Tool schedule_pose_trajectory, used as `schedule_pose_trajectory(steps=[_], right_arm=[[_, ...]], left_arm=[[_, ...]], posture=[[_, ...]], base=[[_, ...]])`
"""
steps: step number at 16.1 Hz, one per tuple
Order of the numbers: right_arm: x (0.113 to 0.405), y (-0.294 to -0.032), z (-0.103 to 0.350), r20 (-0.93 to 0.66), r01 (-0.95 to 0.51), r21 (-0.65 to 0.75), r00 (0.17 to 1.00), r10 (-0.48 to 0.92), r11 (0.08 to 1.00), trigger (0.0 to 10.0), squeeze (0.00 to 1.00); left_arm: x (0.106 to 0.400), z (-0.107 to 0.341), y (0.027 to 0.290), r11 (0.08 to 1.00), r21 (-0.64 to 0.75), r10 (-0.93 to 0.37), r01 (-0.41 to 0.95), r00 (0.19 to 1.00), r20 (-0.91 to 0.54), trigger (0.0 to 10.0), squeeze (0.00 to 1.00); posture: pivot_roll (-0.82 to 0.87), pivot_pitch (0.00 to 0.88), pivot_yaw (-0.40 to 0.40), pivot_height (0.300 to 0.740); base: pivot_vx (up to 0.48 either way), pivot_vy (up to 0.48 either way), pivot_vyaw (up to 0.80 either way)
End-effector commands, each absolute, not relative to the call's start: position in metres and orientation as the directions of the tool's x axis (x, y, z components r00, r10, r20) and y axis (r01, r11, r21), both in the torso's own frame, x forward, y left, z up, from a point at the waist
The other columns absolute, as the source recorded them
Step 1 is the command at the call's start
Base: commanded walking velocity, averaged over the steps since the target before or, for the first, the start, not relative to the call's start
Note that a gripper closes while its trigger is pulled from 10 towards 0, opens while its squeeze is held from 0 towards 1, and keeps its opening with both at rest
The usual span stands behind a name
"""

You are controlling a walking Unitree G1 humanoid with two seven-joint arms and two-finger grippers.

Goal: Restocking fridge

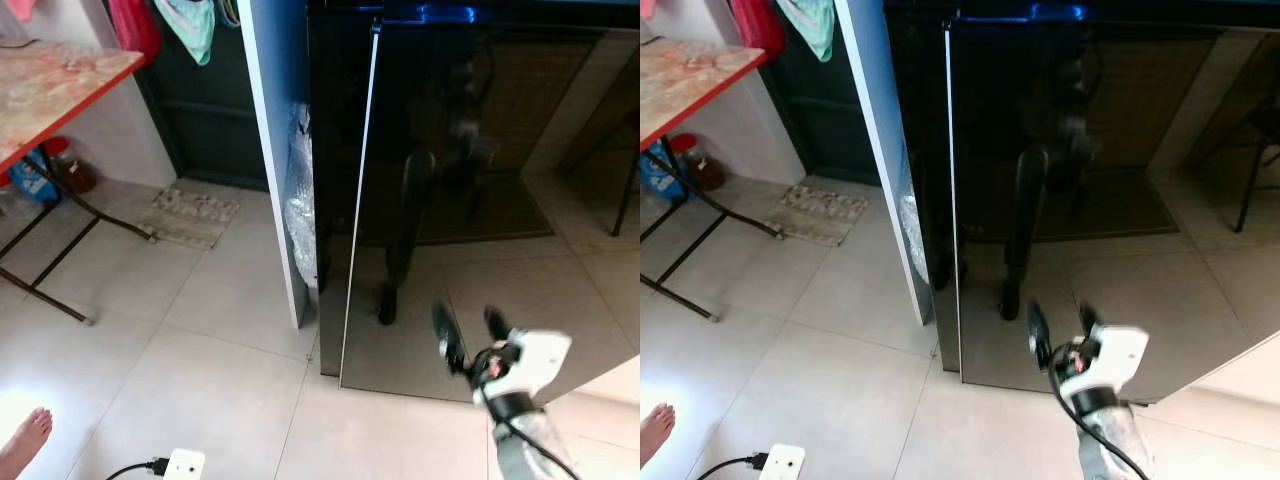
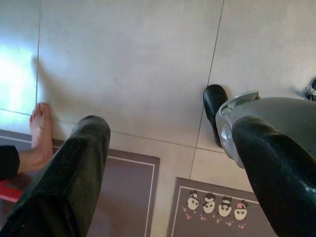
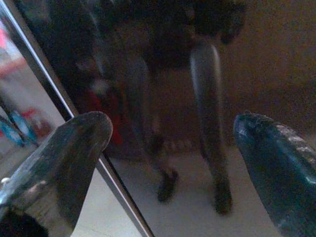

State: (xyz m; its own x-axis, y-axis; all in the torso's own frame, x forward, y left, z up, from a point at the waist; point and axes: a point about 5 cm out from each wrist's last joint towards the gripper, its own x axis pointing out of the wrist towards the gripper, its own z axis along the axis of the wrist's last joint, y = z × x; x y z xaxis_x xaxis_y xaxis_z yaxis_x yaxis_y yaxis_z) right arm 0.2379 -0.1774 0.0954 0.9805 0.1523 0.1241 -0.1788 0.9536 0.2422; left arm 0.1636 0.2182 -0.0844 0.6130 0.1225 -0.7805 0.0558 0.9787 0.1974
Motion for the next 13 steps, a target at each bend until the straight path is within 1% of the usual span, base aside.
schedule_pose_trajectory(steps=[1, 2, 3, 6, 7, 8, 10, 13], right_arm=[[0.233, -0.176, 0.106, 0.137, -0.171, 0.256, 0.981, 0.14, 0.951, 10.0, 0.0], [0.23, -0.17, 0.114, 0.148, -0.199, 0.168, 0.973, 0.175, 0.965, 10.0, 0.0], [0.229, -0.164, 0.121, 0.16, -0.214, 0.15, 0.969, 0.19, 0.965, 10.0, 0.0], [0.235, -0.151, 0.143, 0.197, -0.224, 0.164, 0.962, 0.19, 0.961, 10.0, 0.0], [0.239, -0.151, 0.148, 0.209, -0.203, 0.174, 0.964, 0.166, 0.964, 10.0, 0.0], [0.243, -0.15, 0.152, 0.221, -0.183, 0.178, 0.965, 0.142, 0.967, 10.0, 0.0], [0.251, -0.143, 0.158, 0.23, -0.187, 0.176, 0.962, 0.145, 0.966, 10.0, 0.0], [0.255, -0.138, 0.163, 0.229, -0.174, 0.168, 0.964, 0.133, 0.97, 10.0, 0.0]], left_arm=[[0.153, -0.089, 0.22, 0.976, 0.206, 0.127, 0.073, 0.578, -0.806, 10.0, 0.0], [0.153, -0.089, 0.22, 0.975, 0.208, 0.128, 0.075, 0.577, -0.807, 10.0, 0.0], [0.153, -0.089, 0.219, 0.975, 0.21, 0.129, 0.076, 0.577, -0.807, 10.0, 0.0], [0.152, -0.09, 0.22, 0.974, 0.215, 0.133, 0.077, 0.574, -0.808, 10.0, 0.0], [0.151, -0.09, 0.222, 0.973, 0.217, 0.137, 0.075, 0.57, -0.81, 10.0, 0.0], [0.149, -0.09, 0.223, 0.973, 0.219, 0.14, 0.074, 0.566, -0.813, 10.0, 0.0], [0.146, -0.091, 0.226, 0.972, 0.222, 0.146, 0.071, 0.557, -0.818, 10.0, 0.0], [0.143, -0.091, 0.23, 0.972, 0.224, 0.152, 0.066, 0.548, -0.822, 10.0, 0.0]], posture=[[-0.02, 0.165, 0.013, 0.74], [-0.02, 0.167, 0.015, 0.74], [-0.02, 0.167, 0.015, 0.74], [-0.02, 0.164, 0.014, 0.74], [-0.02, 0.165, 0.014, 0.74], [-0.02, 0.167, 0.014, 0.74], [-0.02, 0.167, 0.014, 0.74], [-0.02, 0.168, 0.016, 0.74]], base=[[0.0, 0.0, 0.0], [0.0, 0.0, 0.0], [0.0, 0.0, 0.0], [0.0, 0.0, 0.0], [0.0, 0.0, 0.0], [0.0, 0.0, 0.0], [0.0, 0.0, 0.0], [0.0, 0.0, 0.0]])
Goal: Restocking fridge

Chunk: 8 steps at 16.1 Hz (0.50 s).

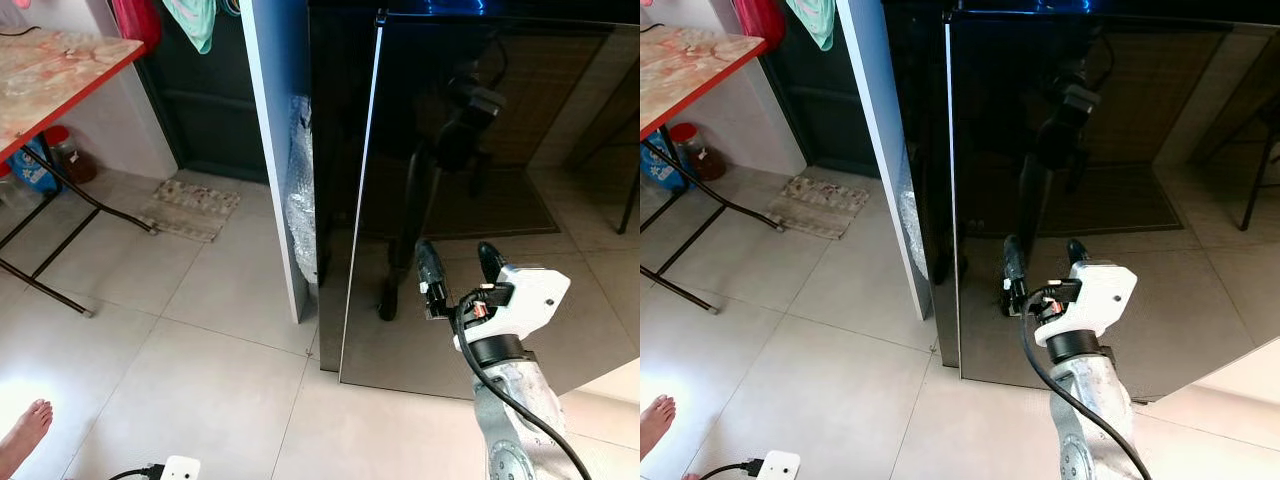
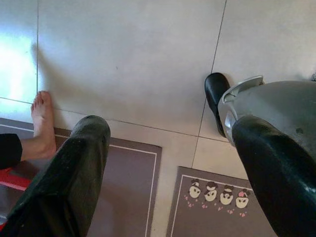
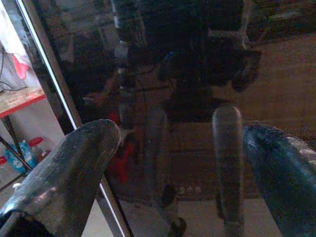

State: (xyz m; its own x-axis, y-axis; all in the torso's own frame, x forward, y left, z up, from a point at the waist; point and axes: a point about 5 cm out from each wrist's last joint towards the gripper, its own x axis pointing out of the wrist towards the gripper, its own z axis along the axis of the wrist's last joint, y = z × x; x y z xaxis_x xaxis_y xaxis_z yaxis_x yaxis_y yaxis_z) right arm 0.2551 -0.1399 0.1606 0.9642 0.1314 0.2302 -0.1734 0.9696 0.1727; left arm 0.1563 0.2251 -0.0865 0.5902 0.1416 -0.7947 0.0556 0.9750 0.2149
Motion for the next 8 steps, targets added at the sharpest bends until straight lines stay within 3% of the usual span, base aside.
schedule_pose_trajectory(steps=[1, 8], right_arm=[[0.255, -0.137, 0.163, 0.231, -0.179, 0.165, 0.963, 0.138, 0.97, 10.0, 0.0], [0.278, -0.134, 0.165, 0.196, -0.18, 0.136, 0.969, 0.152, 0.974, 10.0, 0.0]], left_arm=[[0.143, -0.091, 0.23, 0.972, 0.225, 0.153, 0.067, 0.547, -0.823, 10.0, 0.0], [0.143, -0.092, 0.228, 0.973, 0.223, 0.154, 0.064, 0.541, -0.827, 10.0, 0.0]], posture=[[-0.02, 0.169, 0.016, 0.74], [-0.02, 0.168, 0.016, 0.74]], base=[[0.0, 0.0, 0.0], [0.0, 0.0, 0.0]])
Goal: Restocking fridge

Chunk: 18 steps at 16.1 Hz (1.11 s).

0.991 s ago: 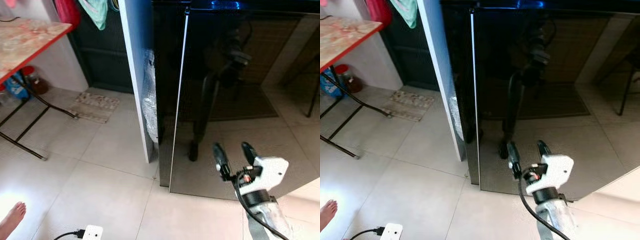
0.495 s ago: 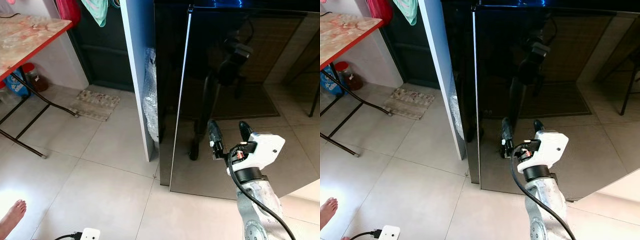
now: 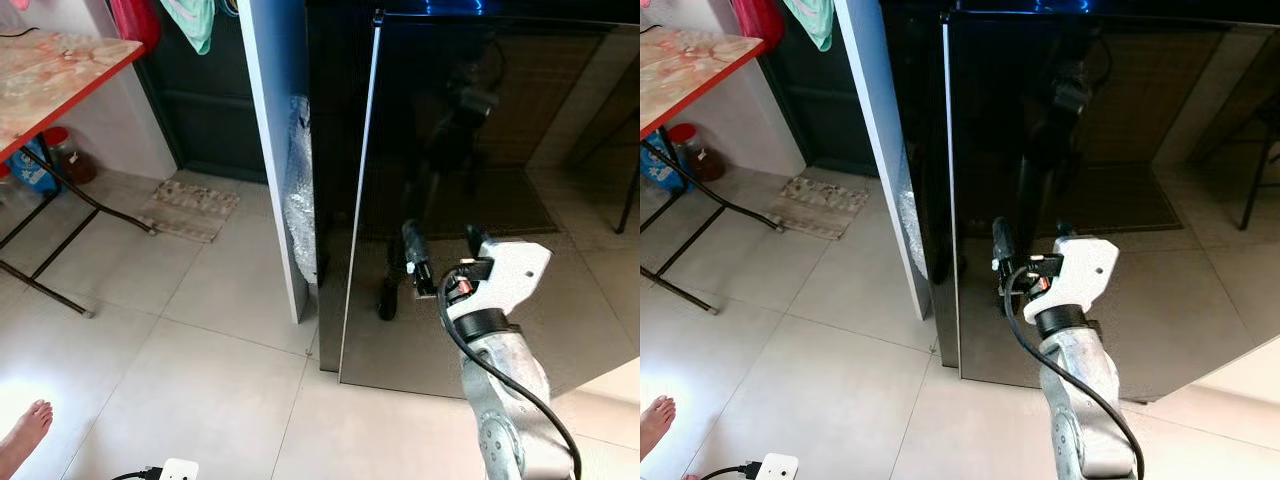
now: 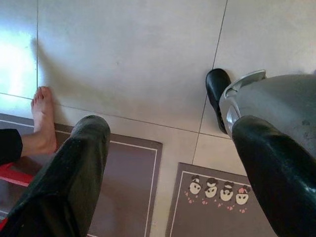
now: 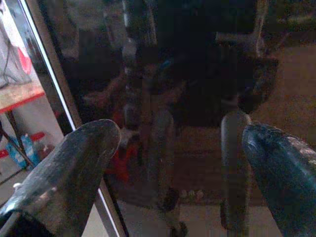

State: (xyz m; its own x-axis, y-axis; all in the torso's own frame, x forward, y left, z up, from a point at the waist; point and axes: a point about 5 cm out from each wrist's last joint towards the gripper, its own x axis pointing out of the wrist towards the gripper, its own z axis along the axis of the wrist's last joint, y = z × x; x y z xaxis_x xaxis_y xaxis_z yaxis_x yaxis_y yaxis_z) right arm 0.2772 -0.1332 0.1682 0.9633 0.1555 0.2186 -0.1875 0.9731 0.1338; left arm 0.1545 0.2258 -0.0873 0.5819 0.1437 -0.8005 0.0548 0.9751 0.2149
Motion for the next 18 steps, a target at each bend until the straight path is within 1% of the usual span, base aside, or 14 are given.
schedule_pose_trajectory(steps=[1, 6, 7, 11, 15, 17, 18], right_arm=[[0.282, -0.134, 0.164, 0.182, -0.179, 0.12, 0.971, 0.156, 0.976, 10.0, 0.0], [0.29, -0.132, 0.164, 0.169, -0.178, 0.138, 0.973, 0.154, 0.974, 10.0, 0.0], [0.294, -0.131, 0.167, 0.175, -0.179, 0.156, 0.973, 0.151, 0.972, 10.0, 0.0], [0.305, -0.132, 0.173, 0.181, -0.17, 0.155, 0.973, 0.142, 0.973, 10.0, 0.0], [0.321, -0.12, 0.183, 0.193, -0.196, 0.15, 0.967, 0.166, 0.969, 10.0, 0.0], [0.332, -0.109, 0.198, 0.224, -0.221, 0.14, 0.957, 0.187, 0.965, 10.0, 0.0], [0.34, -0.096, 0.205, 0.227, -0.252, 0.133, 0.949, 0.218, 0.959, 10.0, 0.0]], left_arm=[[0.143, -0.092, 0.227, 0.973, 0.221, 0.154, 0.062, 0.54, -0.828, 10.0, 0.0], [0.142, -0.093, 0.225, 0.974, 0.219, 0.154, 0.06, 0.536, -0.83, 10.0, 0.0], [0.142, -0.093, 0.224, 0.974, 0.218, 0.153, 0.06, 0.536, -0.83, 10.0, 0.0], [0.145, -0.093, 0.221, 0.974, 0.216, 0.148, 0.063, 0.546, -0.825, 10.0, 0.0], [0.149, -0.091, 0.221, 0.974, 0.217, 0.146, 0.062, 0.561, -0.815, 10.0, 0.0], [0.15, -0.09, 0.222, 0.974, 0.218, 0.147, 0.06, 0.566, -0.811, 10.0, 0.0], [0.15, -0.09, 0.222, 0.974, 0.218, 0.147, 0.059, 0.57, -0.808, 10.0, 0.0]], posture=[[-0.02, 0.167, 0.014, 0.74], [-0.02, 0.173, 0.014, 0.74], [-0.02, 0.175, 0.015, 0.74], [-0.02, 0.175, 0.011, 0.74], [-0.02, 0.179, 0.007, 0.74], [-0.01, 0.18, 0.006, 0.74], [-0.01, 0.179, 0.006, 0.74]], base=[[0.0, 0.0, 0.0], [0.0, 0.0, 0.0], [0.0, 0.0, 0.0], [0.0, 0.0, 0.0], [0.0, 0.0, 0.0], [0.0, 0.0, 0.0], [0.0, 0.0, 0.0]])
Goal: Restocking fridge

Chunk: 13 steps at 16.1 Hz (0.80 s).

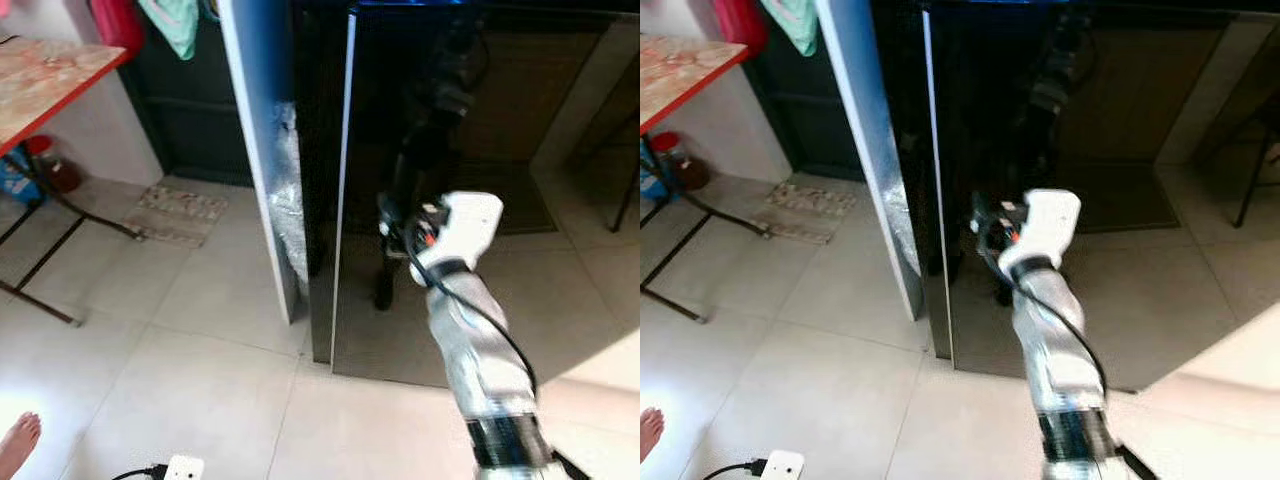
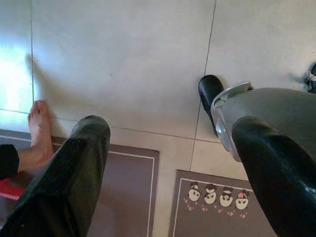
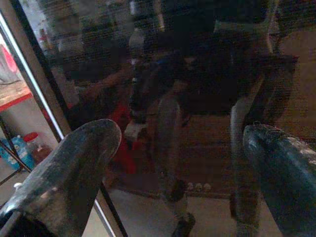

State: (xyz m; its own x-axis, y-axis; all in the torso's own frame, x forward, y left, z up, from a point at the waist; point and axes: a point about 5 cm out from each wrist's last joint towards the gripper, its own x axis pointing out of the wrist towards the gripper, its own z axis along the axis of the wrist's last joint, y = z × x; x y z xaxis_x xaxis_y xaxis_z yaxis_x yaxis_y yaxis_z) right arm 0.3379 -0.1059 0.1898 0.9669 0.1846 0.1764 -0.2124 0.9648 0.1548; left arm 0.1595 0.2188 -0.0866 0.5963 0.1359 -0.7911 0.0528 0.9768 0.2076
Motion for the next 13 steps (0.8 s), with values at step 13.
schedule_pose_trajectory(steps=[13], right_arm=[[0.362, -0.017, 0.217, 0.166, -0.414, 0.103, 0.904, 0.394, 0.905, 10.0, 0.0]], left_arm=[[0.152, -0.09, 0.218, 0.974, 0.218, 0.145, 0.056, 0.583, -0.8, 10.0, 0.0]], posture=[[0.0, 0.177, 0.002, 0.74]], base=[[0.0, 0.0, 0.0]])
